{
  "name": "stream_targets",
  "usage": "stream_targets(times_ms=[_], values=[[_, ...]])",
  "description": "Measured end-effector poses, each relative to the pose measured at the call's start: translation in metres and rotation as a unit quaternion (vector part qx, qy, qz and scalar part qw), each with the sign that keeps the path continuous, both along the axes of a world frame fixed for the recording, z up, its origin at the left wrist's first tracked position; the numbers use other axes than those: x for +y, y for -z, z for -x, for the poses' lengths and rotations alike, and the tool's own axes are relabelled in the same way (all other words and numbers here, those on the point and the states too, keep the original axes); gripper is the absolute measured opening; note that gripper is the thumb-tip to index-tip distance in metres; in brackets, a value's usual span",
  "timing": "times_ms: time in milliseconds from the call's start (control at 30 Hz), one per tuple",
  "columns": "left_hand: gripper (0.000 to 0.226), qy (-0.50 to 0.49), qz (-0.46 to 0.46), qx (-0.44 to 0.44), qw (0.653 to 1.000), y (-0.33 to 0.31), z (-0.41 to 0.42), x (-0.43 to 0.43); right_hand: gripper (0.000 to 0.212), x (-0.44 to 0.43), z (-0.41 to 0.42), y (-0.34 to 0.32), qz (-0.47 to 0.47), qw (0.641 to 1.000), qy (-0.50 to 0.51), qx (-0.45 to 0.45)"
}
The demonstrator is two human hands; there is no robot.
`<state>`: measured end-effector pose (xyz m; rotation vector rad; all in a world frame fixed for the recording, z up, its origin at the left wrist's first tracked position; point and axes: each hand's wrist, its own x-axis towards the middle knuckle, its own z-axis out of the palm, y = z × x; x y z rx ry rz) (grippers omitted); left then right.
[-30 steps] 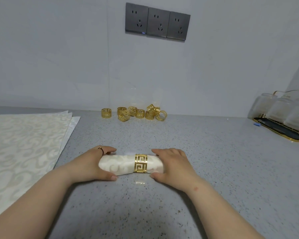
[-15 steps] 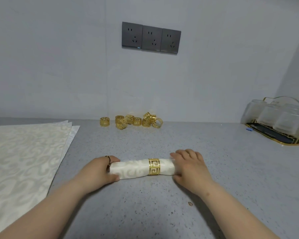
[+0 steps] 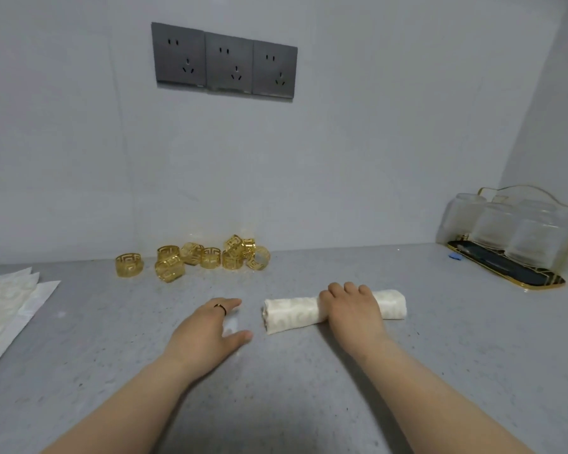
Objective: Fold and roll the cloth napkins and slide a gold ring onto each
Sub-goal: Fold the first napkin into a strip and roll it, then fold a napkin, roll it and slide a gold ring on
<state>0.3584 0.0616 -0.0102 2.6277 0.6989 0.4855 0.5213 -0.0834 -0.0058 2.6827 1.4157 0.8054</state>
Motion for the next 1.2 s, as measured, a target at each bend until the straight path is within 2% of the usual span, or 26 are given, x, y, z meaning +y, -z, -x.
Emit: stream_targets(times_ms=[100,133,200,267,300,400,567,733,900,1033,1133,1200], values=[[0.069,0.008,-0.042,0.02,0.999,0.013,-0.018,0.022,0.035,0.01,-0.043,-0.009,0.023,0.998,0.054,0.008],[0.082,0.015,-0.057,0.023,0.998,0.018,-0.024,0.028,0.029,0.016,-0.061,-0.008,0.029,0.997,0.064,0.019],[0.109,0.014,-0.079,0.06,0.995,0.023,-0.028,0.033,0.029,0.028,-0.091,-0.008,0.068,0.992,0.088,0.059],[0.137,0.008,-0.098,0.092,0.991,0.022,-0.029,0.035,0.029,0.042,-0.11,-0.009,0.057,0.99,0.108,0.073],[0.142,0.002,-0.099,0.102,0.99,0.025,-0.03,0.036,0.028,0.053,-0.121,-0.005,0.052,0.99,0.111,0.069],[0.138,0.0,-0.108,0.101,0.989,0.024,-0.029,0.038,0.028,0.072,-0.138,-0.007,0.032,0.992,0.102,0.063],[0.13,0.008,-0.109,0.079,0.991,0.033,-0.032,0.044,0.03,0.09,-0.167,-0.003,0.053,0.993,0.09,0.054],[0.105,0.016,-0.094,0.029,0.995,0.038,-0.032,0.047,0.038,0.099,-0.176,0.007,0.024,0.99,0.09,0.102],[0.116,0.016,-0.093,0.004,0.996,0.04,-0.033,0.048,0.06,0.1,-0.18,0.008,0.021,0.978,0.078,0.194],[0.12,0.012,-0.095,0.018,0.995,0.039,-0.034,0.047,0.068,0.094,-0.178,0.008,-0.011,0.97,0.079,0.23],[0.126,0.011,-0.082,0.039,0.996,0.037,-0.032,0.047,0.065,0.088,-0.171,0.005,-0.029,0.97,0.085,0.226],[0.129,0.01,-0.097,0.046,0.994,0.034,-0.032,0.045,0.052,0.085,-0.164,0.003,-0.019,0.975,0.081,0.206]])
